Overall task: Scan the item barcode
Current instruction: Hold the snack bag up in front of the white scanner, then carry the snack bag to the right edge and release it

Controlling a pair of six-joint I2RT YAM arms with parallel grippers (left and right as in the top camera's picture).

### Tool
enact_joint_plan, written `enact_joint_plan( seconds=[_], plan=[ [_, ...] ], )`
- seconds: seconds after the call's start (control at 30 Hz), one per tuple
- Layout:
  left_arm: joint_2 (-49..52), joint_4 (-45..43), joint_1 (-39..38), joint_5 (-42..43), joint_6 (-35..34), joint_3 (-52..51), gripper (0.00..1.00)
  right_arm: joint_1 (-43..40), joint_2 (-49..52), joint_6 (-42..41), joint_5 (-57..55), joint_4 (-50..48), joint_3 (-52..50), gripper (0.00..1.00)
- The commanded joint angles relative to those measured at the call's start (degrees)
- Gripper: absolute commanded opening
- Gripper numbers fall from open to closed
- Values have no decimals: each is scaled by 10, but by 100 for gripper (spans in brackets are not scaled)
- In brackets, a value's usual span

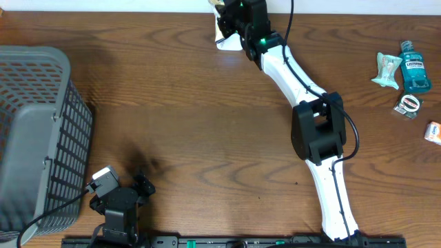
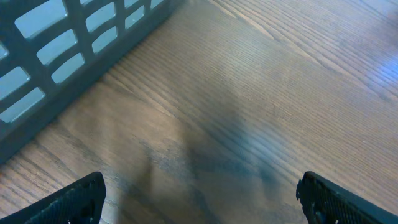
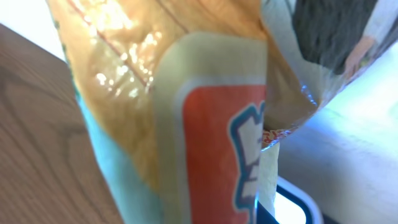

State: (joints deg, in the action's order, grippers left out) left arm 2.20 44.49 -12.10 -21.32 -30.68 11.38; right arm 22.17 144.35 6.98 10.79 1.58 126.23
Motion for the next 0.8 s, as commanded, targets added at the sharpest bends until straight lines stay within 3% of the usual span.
enact_joint_plan(
  seconds=[0.0,0.4,0.63,0.77],
  plan=[
    [1,20,0,-12,-3,-2,98,3,-6,-27,16,2,10,1],
    [1,20,0,-12,-3,-2,98,-104,-162,-30,-27,425,31,1],
    [1,20,0,-12,-3,-2,98,-229,-165,168,-30,607,13,1],
    [1,20,0,-12,-3,-2,98,-322,-142,184,-43,633,-37,1]
  ],
)
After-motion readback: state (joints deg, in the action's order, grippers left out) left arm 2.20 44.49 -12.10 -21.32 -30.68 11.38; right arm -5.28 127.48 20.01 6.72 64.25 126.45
